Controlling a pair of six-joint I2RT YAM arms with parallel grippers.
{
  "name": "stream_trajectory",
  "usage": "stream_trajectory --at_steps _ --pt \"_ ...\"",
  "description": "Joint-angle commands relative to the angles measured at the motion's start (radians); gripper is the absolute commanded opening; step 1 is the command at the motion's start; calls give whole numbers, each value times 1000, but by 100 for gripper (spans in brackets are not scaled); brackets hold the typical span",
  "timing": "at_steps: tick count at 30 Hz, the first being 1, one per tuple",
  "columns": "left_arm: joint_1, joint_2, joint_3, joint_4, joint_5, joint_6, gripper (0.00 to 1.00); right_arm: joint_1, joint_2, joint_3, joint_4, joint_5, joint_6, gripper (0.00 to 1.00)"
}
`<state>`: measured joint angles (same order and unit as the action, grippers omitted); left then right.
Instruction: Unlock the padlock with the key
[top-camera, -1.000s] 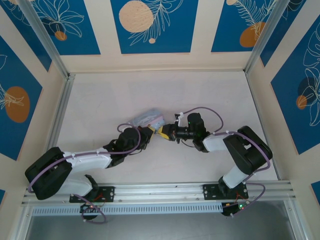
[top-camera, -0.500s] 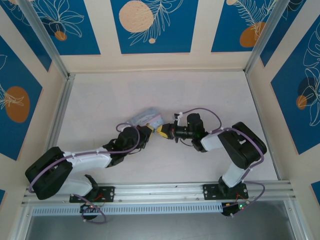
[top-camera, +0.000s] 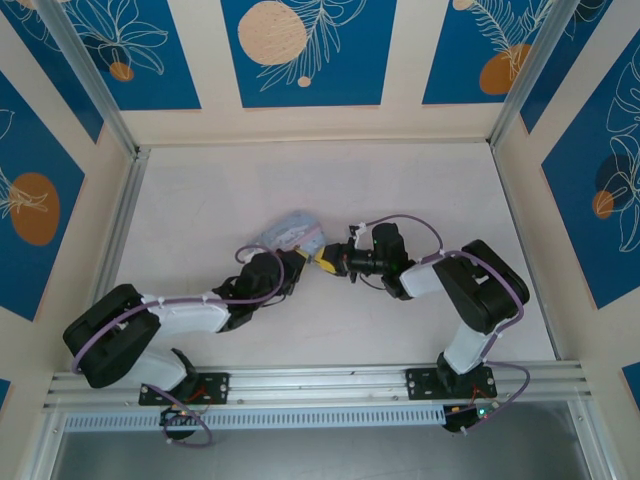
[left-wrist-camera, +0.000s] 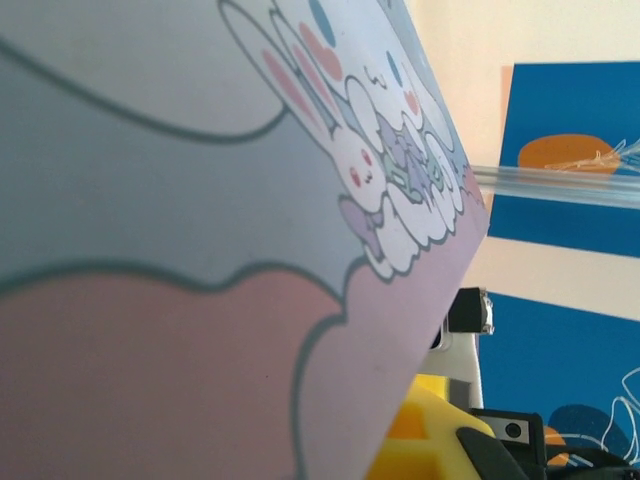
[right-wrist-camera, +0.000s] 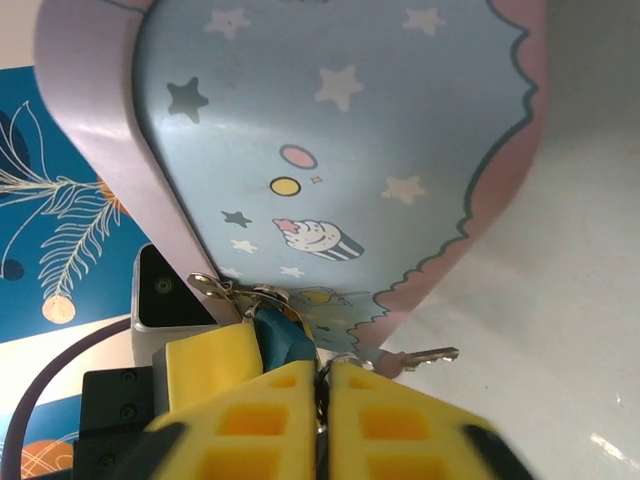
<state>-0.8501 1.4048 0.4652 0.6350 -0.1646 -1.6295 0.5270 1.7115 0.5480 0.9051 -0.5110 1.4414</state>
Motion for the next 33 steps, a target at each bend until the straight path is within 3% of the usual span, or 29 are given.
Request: stream_trajectory --at_steps 1,3,11,17,22,33 --pt "-28 0 2 -26 91 83 0 -4 -26 -5 46 -64 -39 33" --pt "-18 -11 2 -62 100 140 0 -21 -52 -29 5 -67 -68 45" --pt "24 -36 21 -166 158 324 0 -47 -287 -101 -409 4 -317 67" --pt "58 -1 69 -187 241 409 0 -45 -476 -89 -745 126 -526 68" --pt "76 41 130 -213 325 465 0 19 -562 3 -1015 354 -704 68" --pt "101 74 235 -317 423 526 0 254 -570 75 -1138 829 -1000 68"
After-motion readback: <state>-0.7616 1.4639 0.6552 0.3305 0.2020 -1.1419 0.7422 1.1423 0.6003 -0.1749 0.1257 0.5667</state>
